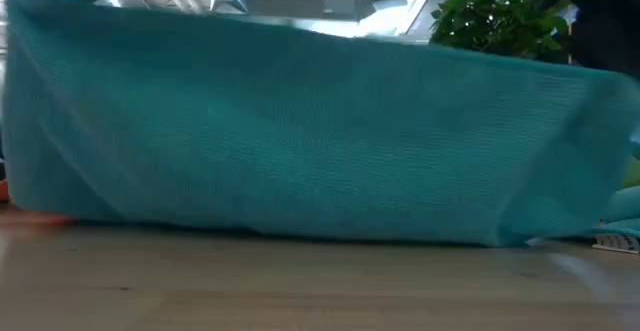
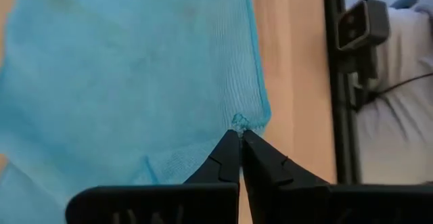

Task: Fold microfiber towels
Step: Fold the left blue microfiber towel

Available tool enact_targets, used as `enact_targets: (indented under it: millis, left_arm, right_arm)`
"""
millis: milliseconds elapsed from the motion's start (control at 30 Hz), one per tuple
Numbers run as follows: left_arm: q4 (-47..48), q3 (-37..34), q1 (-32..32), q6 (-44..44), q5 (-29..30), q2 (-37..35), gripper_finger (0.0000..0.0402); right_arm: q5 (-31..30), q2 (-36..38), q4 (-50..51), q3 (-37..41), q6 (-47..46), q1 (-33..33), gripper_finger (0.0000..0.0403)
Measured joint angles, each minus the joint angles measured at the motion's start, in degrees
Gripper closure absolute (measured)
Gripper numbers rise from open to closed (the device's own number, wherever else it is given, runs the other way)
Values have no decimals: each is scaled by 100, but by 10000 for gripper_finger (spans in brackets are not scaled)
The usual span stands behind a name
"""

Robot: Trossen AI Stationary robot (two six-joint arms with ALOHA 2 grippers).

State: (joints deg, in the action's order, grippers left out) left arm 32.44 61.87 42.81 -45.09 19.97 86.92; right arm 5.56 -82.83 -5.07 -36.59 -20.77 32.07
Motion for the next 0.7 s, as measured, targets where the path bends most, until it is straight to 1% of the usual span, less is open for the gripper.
enact_targets:
  millis: [167,300,433,567,700]
  left_arm:
    - [-132,2,10,-507,-516,153,402]
    - [-551,2,56,-405,-1073,418,401]
    - [-972,2,76,-340,-1387,667,402]
    - [-1152,2,72,-231,-1543,755,402]
    - [-890,2,76,-123,-1344,695,402]
  right_arm:
    - [507,-445,9,-317,134,164,403]
    - [608,-585,59,-420,274,206,403]
    - [694,-601,111,-429,263,167,403]
    - [917,-559,117,-429,290,170,403]
    - [628,-532,164,-429,331,10,403]
